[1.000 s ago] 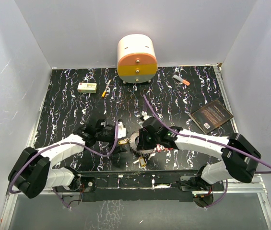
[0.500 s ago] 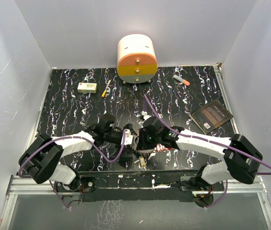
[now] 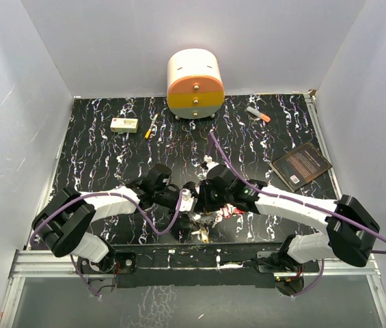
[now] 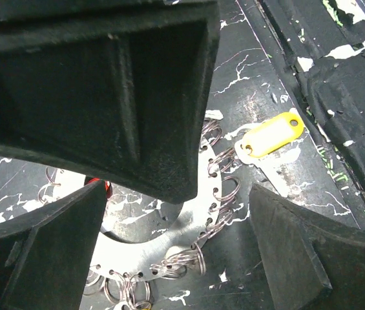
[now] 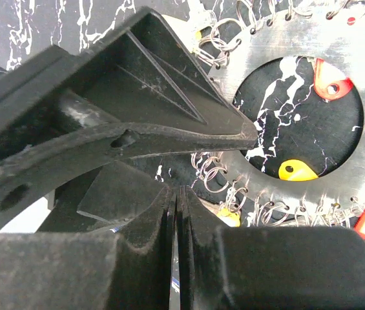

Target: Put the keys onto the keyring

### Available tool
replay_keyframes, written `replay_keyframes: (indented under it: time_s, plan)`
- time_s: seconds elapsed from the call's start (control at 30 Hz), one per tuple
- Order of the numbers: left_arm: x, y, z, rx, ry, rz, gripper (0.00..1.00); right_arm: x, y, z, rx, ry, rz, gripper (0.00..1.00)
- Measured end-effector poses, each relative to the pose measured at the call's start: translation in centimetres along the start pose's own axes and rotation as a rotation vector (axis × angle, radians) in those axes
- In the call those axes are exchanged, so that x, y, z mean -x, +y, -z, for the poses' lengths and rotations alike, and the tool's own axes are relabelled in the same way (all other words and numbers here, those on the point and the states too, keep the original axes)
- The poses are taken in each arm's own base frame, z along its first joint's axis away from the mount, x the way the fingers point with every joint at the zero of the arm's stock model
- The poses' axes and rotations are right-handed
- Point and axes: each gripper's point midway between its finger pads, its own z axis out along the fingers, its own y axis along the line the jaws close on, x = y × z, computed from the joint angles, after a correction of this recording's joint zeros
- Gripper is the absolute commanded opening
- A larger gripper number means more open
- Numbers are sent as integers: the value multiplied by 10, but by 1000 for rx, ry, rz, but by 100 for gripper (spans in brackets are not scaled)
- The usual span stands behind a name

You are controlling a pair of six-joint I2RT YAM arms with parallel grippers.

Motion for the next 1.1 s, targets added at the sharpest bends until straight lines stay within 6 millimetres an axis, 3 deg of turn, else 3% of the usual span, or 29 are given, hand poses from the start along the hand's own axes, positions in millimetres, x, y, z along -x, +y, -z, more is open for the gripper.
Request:
replay_keyframes:
  time_s: [0.13, 0.33, 0.4, 0.47, 0.57, 0.67, 0.87, 1.1]
  plan:
    - [-1, 0, -3, -1, -5, 4, 82, 3, 2, 4, 9, -15, 0, 8]
    - [-8, 7, 1, 40, 40, 22, 87, 4, -1, 4, -5, -16, -5, 11]
    - [-9, 15, 14, 88, 64, 36, 89, 1, -4, 4, -12, -7, -5, 19]
    - [-9, 28, 35, 160, 77, 43, 90, -3, -7, 4, -21, 5, -2, 33]
    - [-6, 43, 75, 290, 97, 29, 90, -9, -13, 5, -38, 30, 15, 36]
    - [0, 37, 93, 341, 101, 11, 91, -16, -15, 0, -51, 60, 34, 35]
    - [-8, 14, 99, 366, 115, 52, 91, -28, -16, -21, -84, 147, 48, 31]
    - [-15, 9, 105, 407, 132, 87, 91, -33, -15, -33, -96, 185, 48, 29]
